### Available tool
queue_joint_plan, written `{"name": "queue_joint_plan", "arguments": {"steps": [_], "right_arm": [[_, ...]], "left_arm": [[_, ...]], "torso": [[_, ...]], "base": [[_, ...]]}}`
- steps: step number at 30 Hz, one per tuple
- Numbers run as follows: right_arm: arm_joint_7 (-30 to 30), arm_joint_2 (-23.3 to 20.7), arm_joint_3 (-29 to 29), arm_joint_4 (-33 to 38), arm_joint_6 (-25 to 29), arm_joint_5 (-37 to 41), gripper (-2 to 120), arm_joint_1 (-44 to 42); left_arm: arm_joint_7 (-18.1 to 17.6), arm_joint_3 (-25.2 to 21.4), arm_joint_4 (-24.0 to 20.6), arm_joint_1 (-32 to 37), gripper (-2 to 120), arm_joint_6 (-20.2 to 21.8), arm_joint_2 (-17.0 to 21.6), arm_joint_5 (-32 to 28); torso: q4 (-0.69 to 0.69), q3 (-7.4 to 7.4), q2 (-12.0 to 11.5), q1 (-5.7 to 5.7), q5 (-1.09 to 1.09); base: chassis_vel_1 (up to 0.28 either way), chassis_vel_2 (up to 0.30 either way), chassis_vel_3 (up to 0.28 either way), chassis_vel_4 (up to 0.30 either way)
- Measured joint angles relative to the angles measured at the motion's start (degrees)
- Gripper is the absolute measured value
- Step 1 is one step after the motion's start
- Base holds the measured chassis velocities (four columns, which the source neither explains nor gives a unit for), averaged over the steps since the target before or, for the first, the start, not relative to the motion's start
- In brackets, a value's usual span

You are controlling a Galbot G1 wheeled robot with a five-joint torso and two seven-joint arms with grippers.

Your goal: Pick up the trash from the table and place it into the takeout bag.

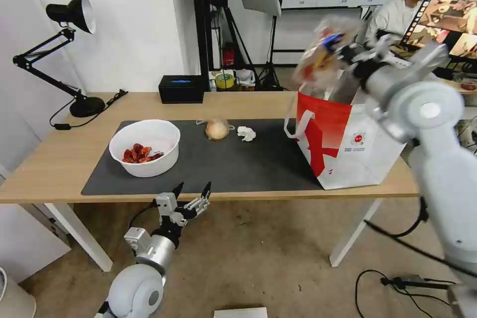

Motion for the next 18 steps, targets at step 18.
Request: {"name": "queue_joint_plan", "arguments": {"steps": [18], "right_arm": [[-5.7,-3.2,-0.3,-0.7,0.6,-13.7,0,-9.3]], "left_arm": [[-0.1,1.8,-0.7,0.7,100,0.0,-1.2,1.5]], "torso": [[0.01,0.0,0.0,0.0,-0.01]], "base": [[0.0,0.0,0.0,0.0]]}}
